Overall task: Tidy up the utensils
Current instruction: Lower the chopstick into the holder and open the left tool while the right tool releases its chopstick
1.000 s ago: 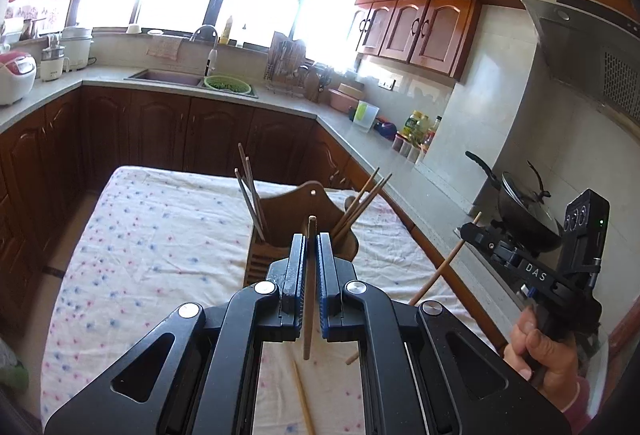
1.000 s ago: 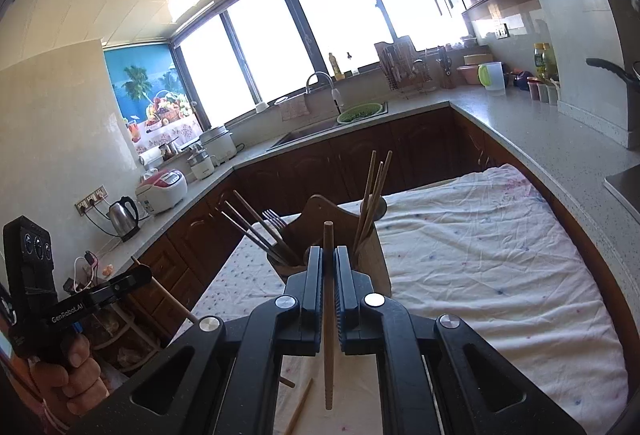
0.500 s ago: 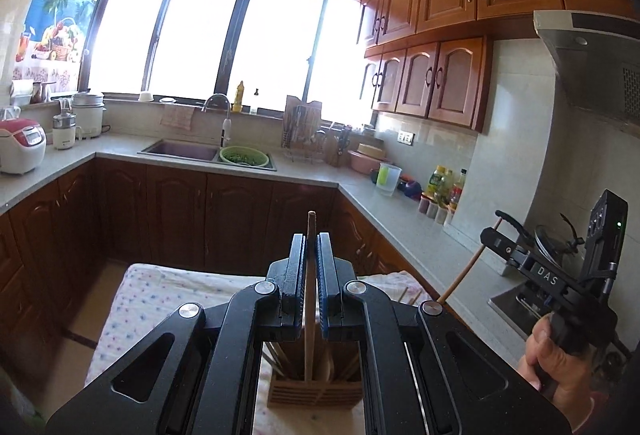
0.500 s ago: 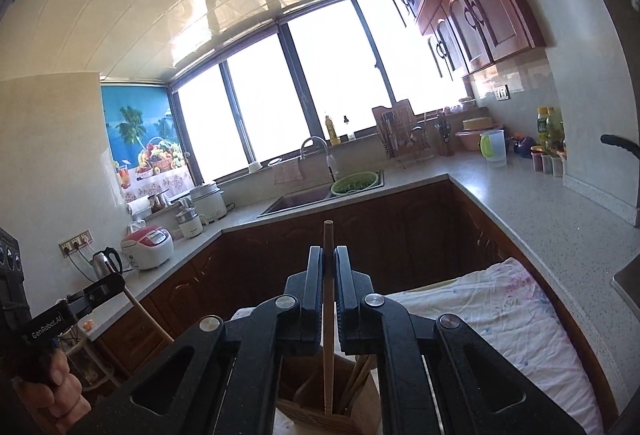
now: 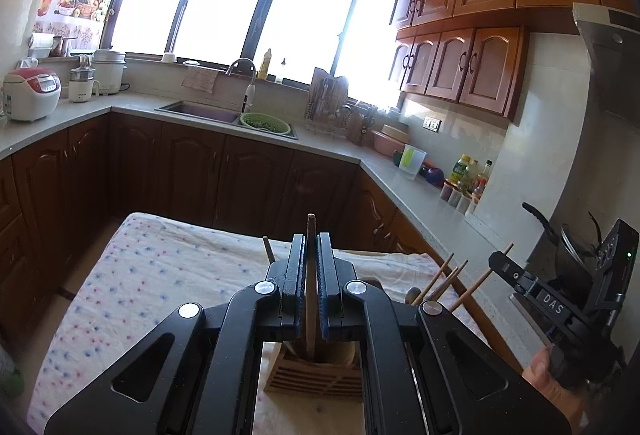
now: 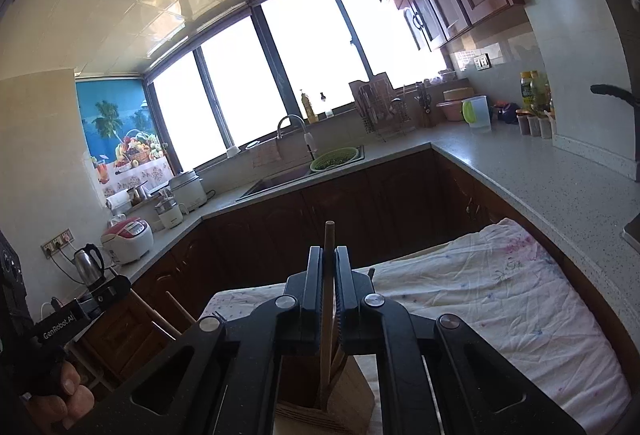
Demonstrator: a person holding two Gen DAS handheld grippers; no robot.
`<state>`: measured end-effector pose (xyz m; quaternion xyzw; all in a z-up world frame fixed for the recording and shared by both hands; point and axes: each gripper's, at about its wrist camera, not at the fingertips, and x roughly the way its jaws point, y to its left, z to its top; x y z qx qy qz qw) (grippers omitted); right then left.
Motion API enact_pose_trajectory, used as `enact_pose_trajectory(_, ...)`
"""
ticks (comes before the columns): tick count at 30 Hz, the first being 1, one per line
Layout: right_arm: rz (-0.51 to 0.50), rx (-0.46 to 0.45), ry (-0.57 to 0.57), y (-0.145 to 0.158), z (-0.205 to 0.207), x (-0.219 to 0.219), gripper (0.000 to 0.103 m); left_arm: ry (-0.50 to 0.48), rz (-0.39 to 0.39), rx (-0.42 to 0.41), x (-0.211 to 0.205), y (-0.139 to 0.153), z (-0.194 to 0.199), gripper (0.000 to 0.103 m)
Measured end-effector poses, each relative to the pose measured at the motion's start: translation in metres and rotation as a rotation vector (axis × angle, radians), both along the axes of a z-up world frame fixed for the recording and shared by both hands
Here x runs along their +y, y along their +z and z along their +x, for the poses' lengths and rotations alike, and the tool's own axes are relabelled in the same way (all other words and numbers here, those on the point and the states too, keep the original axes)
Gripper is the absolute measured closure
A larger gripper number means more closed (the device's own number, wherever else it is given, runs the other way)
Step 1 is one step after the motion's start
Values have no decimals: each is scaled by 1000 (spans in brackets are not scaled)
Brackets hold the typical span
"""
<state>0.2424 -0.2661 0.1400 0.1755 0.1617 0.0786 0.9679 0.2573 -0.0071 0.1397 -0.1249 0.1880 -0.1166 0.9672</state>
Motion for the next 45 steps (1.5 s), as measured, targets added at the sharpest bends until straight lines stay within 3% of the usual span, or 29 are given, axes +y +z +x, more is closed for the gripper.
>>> enact_pose_trajectory(6, 1, 41, 14, -20, 3, 8, 97, -19, 26, 61, -8, -25, -2, 99)
enact_pose_trajectory(11, -28, 23, 6, -22, 0, 13, 97, -17, 29, 94, -8, -41, -3, 98)
enact_pose_trajectory(28, -74, 9, 0, -22, -11, 19, 97, -24, 34, 121, -5, -41, -1, 98)
enact_pose_trajectory(34, -47, 32, 15, -23, -8, 16, 97, -35, 24, 152, -4, -43, 1, 97)
enact_pose_trajectory(38, -26, 45, 17, -23, -8, 13, 90, -36, 14, 153, -2, -40, -3, 85)
enact_pose_trajectory(40, -9, 50, 10, -23, -10, 10, 76, -38, 10, 143, -2, -36, -7, 77)
enact_pose_trajectory(41, 1, 46, 9, -23, -11, 8, 65, -40, 9, 138, -2, -35, -9, 76)
enact_pose_trajectory(45, 22, 29, -4, -18, -20, 2, 54, -40, 2, 123, -1, -29, -20, 64)
